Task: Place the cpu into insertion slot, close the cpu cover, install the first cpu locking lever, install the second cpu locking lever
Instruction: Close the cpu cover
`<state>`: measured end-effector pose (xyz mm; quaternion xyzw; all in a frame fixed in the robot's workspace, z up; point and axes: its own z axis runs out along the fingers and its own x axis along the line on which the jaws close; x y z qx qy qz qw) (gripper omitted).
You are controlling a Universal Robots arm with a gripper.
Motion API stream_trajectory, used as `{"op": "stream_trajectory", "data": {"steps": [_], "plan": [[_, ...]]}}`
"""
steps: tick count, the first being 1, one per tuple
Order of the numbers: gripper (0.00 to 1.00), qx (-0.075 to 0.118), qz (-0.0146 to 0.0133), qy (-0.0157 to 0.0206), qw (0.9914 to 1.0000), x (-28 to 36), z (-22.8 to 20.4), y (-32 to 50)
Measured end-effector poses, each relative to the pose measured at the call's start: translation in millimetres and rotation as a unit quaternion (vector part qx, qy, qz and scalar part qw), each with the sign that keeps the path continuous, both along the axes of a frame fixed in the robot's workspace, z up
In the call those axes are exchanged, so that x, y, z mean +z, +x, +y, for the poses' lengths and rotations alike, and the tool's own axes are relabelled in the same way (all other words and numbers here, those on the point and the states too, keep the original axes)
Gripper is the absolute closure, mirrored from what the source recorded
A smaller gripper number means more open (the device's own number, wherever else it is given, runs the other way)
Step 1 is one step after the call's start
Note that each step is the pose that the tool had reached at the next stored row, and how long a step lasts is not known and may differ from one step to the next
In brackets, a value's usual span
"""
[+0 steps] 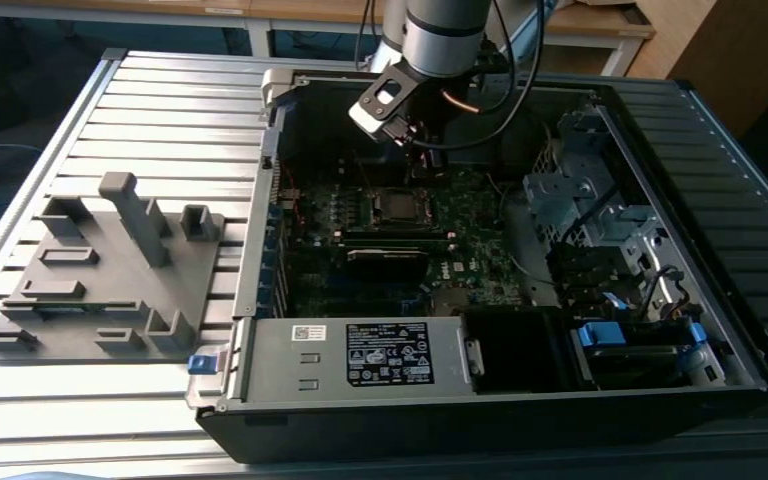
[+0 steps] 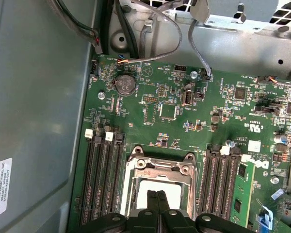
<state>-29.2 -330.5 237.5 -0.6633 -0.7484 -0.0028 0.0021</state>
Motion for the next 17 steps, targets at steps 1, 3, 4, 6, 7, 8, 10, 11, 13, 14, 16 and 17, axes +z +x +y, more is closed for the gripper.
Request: {"op": "stream_trajectory", "data": {"steps": [1, 3, 4, 6, 7, 8, 10, 11, 13, 14, 16, 17], "plan": [[0.9, 0.001, 0.0, 0.0, 1.0, 0.0, 0.0, 0.0], [0.9, 0.004, 0.0, 0.0, 0.99999, 0.0, 0.0, 0.0], [0.9, 0.007, 0.0, 0.0, 0.99998, 0.0, 0.0, 0.0], [0.9, 0.011, 0.0, 0.0, 0.99994, -0.1, 0.0, 0.0], [0.9, 0.012, 0.0, 0.0, 0.99993, -0.1, 0.0, 0.0], [0.9, 0.012, 0.0, 0.0, 0.99993, -0.1, 0.0, 0.0], [0.9, 0.012, 0.0, 0.0, 0.99993, -0.1, 0.0, 0.0], [0.9, 0.012, 0.0, 0.0, 0.99993, -0.1, 0.0, 0.0], [0.9, 0.012, 0.0, 0.0, 0.99993, -0.1, 0.0, 0.0], [0.9, 0.013, 0.0, 0.0, 0.99991, -0.1, 0.0, 0.0], [0.9, 0.02, 0.0, 0.0, 0.99981, -0.1, 0.0, -0.1], [0.9, 0.024, 0.0, 0.0, 0.99971, -0.1, 0.0, -0.1]]}}
